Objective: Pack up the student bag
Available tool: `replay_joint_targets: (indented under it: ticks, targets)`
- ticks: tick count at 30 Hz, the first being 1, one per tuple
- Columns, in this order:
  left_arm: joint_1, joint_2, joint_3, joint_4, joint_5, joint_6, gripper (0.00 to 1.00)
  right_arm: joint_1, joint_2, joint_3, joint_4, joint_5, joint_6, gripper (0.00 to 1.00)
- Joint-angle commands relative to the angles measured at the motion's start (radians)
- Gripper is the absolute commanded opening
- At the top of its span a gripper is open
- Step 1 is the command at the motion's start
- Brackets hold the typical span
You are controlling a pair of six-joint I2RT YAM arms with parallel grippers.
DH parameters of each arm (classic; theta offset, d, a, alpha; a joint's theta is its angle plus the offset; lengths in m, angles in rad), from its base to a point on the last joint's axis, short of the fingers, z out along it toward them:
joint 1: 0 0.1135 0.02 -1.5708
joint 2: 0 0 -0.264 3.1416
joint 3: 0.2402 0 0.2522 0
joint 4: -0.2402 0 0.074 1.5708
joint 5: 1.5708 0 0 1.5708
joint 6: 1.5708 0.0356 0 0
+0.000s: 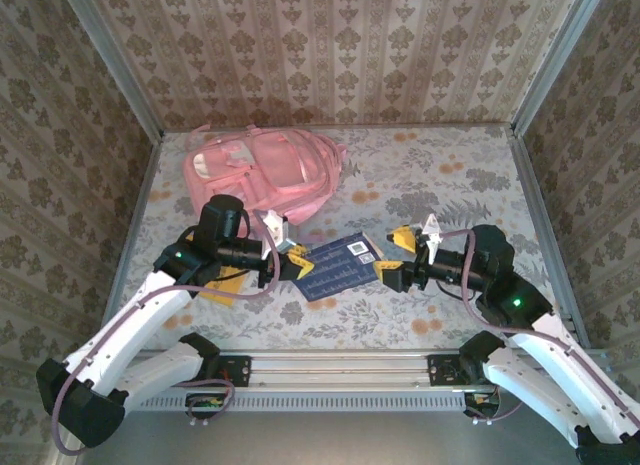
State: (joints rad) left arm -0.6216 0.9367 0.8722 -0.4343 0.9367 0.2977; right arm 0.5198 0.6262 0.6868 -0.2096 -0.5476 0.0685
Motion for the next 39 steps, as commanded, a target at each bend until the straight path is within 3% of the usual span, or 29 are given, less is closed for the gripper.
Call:
replay_joint_targets:
  ticks: [1,8,12,16,19,23,25,28,30,31,36,39]
  targets:
    - [-0.015,-0.003,-0.006,0.072,0.072,0.037,0.00,0.011,0.033,0.055,-0.048,-0.016,-0.081,0.80]
    - [-0.030,0.006,-0.012,0.093,0.110,0.041,0.00,0.017,0.128,0.130,-0.085,-0.076,-0.128,0.81]
    - [-0.038,0.016,-0.010,0.094,0.126,0.043,0.00,0.040,0.183,0.144,-0.066,-0.182,-0.106,0.75]
    - [-0.043,0.014,-0.017,0.095,0.107,0.041,0.00,0.073,0.190,0.140,-0.059,-0.210,-0.109,0.65]
    - [-0.043,0.009,-0.018,0.097,0.103,0.038,0.00,0.081,0.188,0.136,-0.075,-0.235,-0.115,0.49]
    - [-0.044,0.008,-0.022,0.116,0.070,0.020,0.00,0.089,0.174,0.126,-0.084,-0.205,-0.128,0.00]
    - [-0.044,0.002,-0.027,0.139,0.014,-0.010,0.00,0.089,0.159,0.122,-0.088,-0.134,-0.122,0.00]
    - [-0.043,-0.019,-0.048,0.194,-0.103,-0.081,0.29,0.086,0.129,0.114,-0.073,0.035,-0.066,0.00]
    - [-0.044,-0.030,-0.059,0.223,-0.201,-0.135,0.53,0.075,0.107,0.104,-0.052,0.238,0.060,0.00]
    - [-0.043,-0.033,-0.058,0.228,-0.242,-0.157,0.60,0.063,0.099,0.101,-0.053,0.307,0.122,0.00]
    - [-0.009,0.009,0.005,0.181,-0.552,-0.338,0.82,-0.015,0.089,0.080,-0.112,0.456,0.416,0.00]
    - [0.057,0.104,0.106,0.068,-0.686,-0.491,0.85,-0.040,0.089,0.057,-0.126,0.468,0.488,0.00]
